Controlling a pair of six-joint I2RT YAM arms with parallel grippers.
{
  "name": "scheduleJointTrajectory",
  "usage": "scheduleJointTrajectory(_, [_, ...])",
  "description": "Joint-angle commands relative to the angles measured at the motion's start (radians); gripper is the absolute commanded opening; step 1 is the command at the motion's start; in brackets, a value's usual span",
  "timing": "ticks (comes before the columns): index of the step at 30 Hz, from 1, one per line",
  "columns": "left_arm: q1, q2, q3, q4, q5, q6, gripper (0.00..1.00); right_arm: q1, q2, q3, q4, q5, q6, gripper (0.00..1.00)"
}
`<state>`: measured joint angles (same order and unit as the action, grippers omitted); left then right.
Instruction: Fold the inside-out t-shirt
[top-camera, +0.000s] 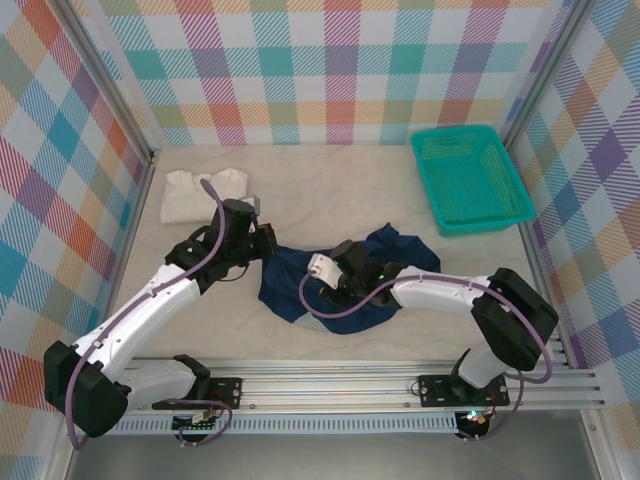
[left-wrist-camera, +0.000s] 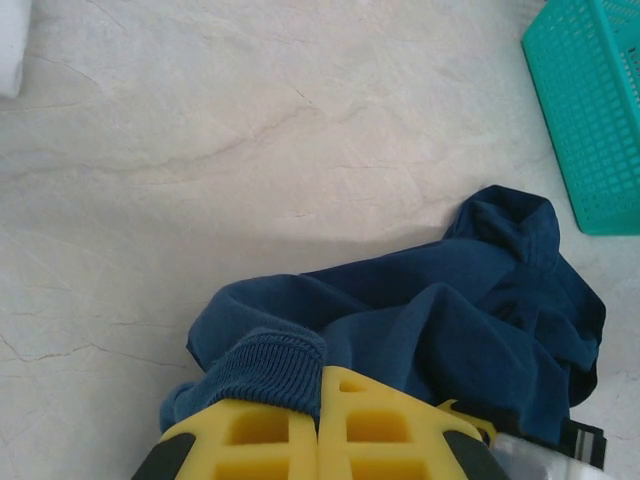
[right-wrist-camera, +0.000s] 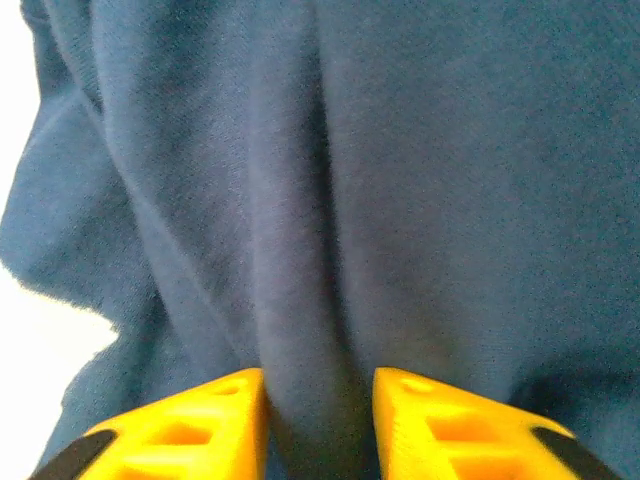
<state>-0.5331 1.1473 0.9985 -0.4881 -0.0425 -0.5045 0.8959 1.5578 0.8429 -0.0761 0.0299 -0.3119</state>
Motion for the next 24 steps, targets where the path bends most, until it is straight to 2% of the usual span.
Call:
scheduleJointTrajectory(1, [0.020, -0.019, -0.003, 0.021, -0.003, 0.017, 0.00, -0.023, -0.015, 0.038, 0.056, -0.020, 0.000, 0.15])
scheduleJointTrajectory(5, [0.024, 0.002, -0.025, 0.040, -0.032, 0.031, 0.00, -0.078, -0.088, 0.041, 0.037, -0.188, 0.069, 0.00])
scheduleJointTrajectory(10, [0.029, 0.069, -0.062, 0.100, -0.178, 0.073, 0.00, -0.198, -0.130, 0.096, -0.004, -0.508, 0.263, 0.00])
scheduleJointTrajectory(13, [0.032, 0.123, -0.055, 0.112, -0.263, 0.104, 0.11, -0.242, -0.107, 0.151, -0.024, -0.567, 0.379, 0.00])
scheduleJointTrajectory(14, [0.033, 0.134, -0.050, 0.107, -0.271, 0.112, 0.18, -0.261, -0.093, 0.170, -0.023, -0.589, 0.432, 0.00])
scheduleJointTrajectory(17, [0.030, 0.100, -0.066, 0.107, -0.211, 0.112, 0.42, -0.324, -0.035, 0.234, -0.024, -0.667, 0.600, 0.00])
scheduleJointTrajectory(20, [0.008, -0.020, -0.172, 0.196, -0.097, 0.114, 0.56, -0.354, 0.016, 0.279, -0.020, -0.721, 0.682, 0.00])
scheduleJointTrajectory(24, [-0.039, -0.116, -0.310, 0.372, 0.099, 0.137, 0.65, -0.369, 0.050, 0.321, -0.036, -0.739, 0.711, 0.00])
